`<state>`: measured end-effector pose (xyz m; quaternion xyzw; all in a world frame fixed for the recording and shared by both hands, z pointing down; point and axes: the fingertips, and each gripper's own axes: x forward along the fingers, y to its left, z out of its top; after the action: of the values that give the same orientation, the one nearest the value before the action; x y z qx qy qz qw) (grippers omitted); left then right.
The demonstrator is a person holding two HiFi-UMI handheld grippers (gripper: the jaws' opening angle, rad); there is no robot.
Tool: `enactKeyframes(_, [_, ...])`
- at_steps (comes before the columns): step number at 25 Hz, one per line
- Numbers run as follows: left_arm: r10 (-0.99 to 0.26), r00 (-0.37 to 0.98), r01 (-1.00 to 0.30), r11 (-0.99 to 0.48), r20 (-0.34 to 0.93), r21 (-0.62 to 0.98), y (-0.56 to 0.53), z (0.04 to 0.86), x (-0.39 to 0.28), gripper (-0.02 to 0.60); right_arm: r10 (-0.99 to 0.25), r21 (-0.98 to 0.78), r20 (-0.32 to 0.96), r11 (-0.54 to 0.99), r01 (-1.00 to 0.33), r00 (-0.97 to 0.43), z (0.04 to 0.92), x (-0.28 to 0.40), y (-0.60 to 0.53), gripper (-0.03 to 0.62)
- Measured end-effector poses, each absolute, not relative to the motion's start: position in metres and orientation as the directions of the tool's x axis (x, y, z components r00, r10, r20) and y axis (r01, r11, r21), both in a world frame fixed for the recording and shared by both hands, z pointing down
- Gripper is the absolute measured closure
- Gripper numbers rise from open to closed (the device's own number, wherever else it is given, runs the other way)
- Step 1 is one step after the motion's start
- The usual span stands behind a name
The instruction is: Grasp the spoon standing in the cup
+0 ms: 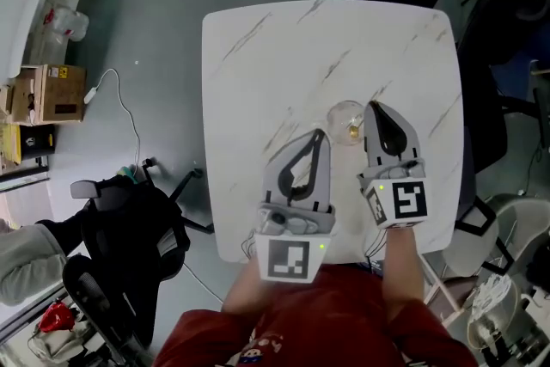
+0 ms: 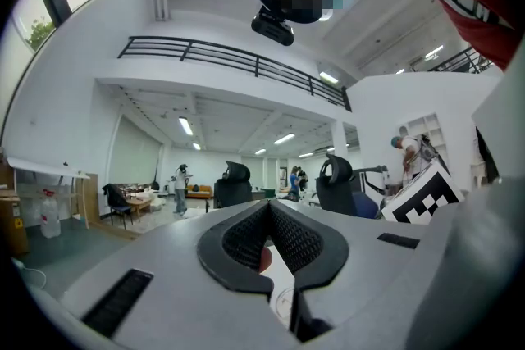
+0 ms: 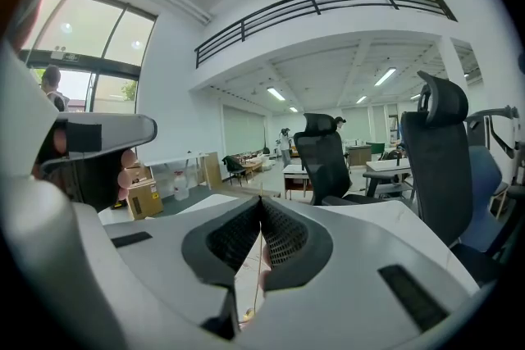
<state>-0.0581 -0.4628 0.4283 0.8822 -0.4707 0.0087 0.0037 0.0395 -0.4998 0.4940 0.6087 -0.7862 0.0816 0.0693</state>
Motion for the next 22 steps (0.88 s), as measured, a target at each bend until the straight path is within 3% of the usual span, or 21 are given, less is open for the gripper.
enactKeyframes(22, [-0.890, 0.452, -0.892, -0.451, -0.063, -0.029, -0.395, 0.372, -0.062, 0.572, -0.977, -0.045, -0.012, 0.213, -0.976, -0.213, 0.405, 0.072, -0.431, 0.580])
